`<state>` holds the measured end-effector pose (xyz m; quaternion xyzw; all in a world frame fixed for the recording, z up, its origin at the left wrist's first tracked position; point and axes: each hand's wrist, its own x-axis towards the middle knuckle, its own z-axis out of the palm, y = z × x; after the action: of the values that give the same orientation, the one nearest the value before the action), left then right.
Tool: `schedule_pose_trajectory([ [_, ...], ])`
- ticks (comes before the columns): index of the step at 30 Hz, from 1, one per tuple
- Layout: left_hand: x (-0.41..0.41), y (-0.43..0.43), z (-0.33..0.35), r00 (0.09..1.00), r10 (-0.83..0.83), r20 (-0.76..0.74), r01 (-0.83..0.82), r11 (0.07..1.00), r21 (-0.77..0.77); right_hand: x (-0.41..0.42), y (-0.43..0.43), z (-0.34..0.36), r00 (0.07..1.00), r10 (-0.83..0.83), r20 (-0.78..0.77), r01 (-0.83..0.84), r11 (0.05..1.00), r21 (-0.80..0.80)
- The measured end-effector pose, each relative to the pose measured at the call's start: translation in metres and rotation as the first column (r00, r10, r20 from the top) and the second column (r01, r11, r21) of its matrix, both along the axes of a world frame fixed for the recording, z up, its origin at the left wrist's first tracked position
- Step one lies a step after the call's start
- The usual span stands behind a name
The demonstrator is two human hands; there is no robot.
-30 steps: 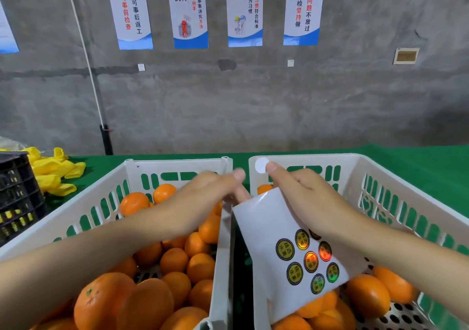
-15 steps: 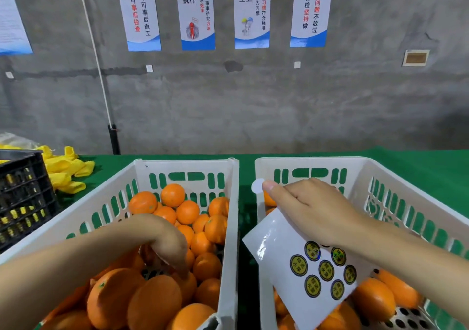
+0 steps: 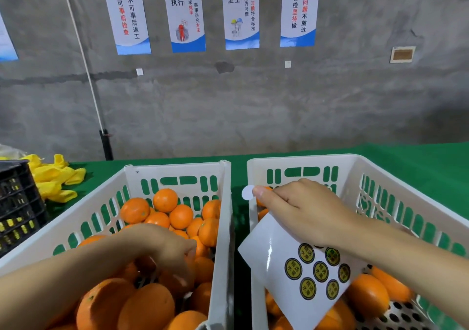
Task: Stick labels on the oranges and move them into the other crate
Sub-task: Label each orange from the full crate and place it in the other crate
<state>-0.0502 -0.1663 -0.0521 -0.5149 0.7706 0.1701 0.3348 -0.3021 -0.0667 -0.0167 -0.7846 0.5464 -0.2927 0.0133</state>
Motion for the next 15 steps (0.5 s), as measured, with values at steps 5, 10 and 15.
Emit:
schedule_pose_trajectory([
  [5, 0.014, -0.014, 0.016, 0.947, -0.146, -0.287, -0.017, 0.867, -0.498, 0.001, -0.002, 0.000, 0.999, -0.024, -0.027, 0.023, 0.999, -0.040],
  [10, 0.004, -0.007, 0.029, 0.774, -0.384, -0.503, -0.237, 0.561, -0.793, -0.001, -0.003, 0.000, 0.994, -0.109, 0.013, 0.109, 0.984, -0.142],
  [15, -0.017, 0.026, 0.038, 0.547, -0.574, -0.610, -0.324, 0.527, -0.786, -0.001, -0.005, 0.000, 0.984, -0.176, 0.017, 0.176, 0.966, -0.191],
])
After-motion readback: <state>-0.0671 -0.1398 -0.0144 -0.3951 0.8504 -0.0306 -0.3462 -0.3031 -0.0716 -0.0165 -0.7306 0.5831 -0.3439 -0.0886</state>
